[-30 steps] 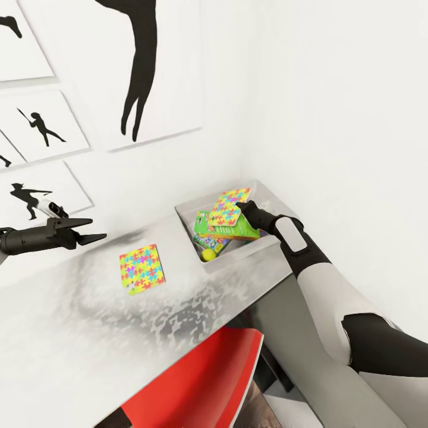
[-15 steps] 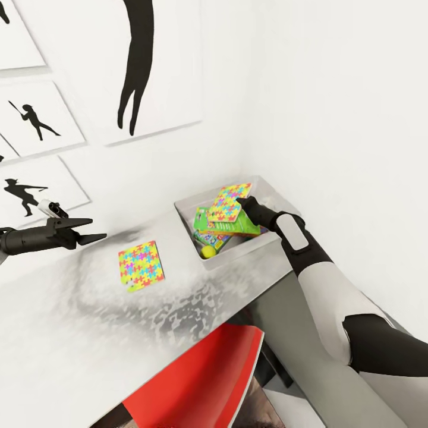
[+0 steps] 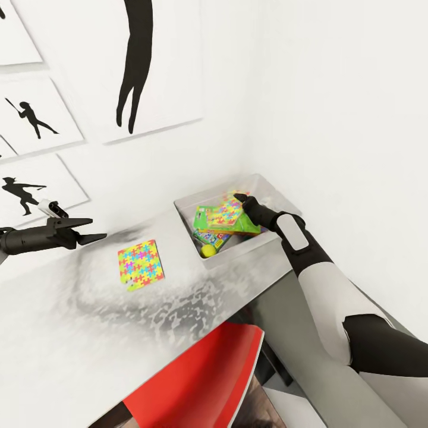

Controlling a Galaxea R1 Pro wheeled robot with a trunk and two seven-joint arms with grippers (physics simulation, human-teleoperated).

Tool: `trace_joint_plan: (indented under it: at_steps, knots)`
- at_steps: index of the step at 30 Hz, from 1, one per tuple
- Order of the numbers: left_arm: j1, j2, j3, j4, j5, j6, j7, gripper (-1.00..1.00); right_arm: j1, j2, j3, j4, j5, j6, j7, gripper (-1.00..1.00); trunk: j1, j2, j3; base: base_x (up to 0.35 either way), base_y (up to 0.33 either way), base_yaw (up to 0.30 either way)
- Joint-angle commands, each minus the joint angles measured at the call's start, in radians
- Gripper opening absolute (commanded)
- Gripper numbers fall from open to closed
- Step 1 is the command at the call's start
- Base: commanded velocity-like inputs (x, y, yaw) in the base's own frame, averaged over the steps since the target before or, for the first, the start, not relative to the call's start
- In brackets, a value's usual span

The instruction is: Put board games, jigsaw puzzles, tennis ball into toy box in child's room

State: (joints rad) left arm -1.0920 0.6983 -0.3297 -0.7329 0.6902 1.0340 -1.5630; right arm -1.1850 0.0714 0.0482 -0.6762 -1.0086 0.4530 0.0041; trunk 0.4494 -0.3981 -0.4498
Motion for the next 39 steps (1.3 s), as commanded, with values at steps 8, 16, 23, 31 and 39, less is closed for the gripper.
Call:
trace_joint_plan:
  at_steps: [8,16,23,31,39]
  knots:
    - [-0.002,0.001,-0.006,-0.002,0.0,0.011,-0.008,1.0,-0.001,-0.001,-0.003,0.0,-0.002,0.003,0.001,1.0,0.001,-0.002,-0.002,0.0,0.0,0.0]
    - [-0.002,0.001,-0.006,-0.002,0.0,0.011,-0.008,1.0,0.001,-0.001,-0.004,-0.009,-0.002,0.003,0.001,1.0,0.001,-0.002,-0.002,0.0,0.0,0.0]
    - [-0.002,0.001,-0.005,-0.002,0.0,0.011,-0.008,1.0,0.004,-0.001,-0.001,-0.038,-0.002,0.003,0.001,1.0,0.001,-0.002,-0.002,-0.009,0.0,0.0]
    - [-0.002,0.001,-0.005,-0.002,0.0,0.011,-0.008,1.0,0.005,-0.001,0.003,-0.053,-0.003,0.003,0.0,1.0,0.001,-0.002,0.005,-0.143,0.001,0.0]
    - [-0.002,0.001,-0.005,-0.002,0.001,0.011,-0.008,1.0,0.009,-0.002,0.004,-0.098,-0.004,0.016,-0.001,1.0,0.001,-0.002,0.018,-0.285,0.049,0.0]
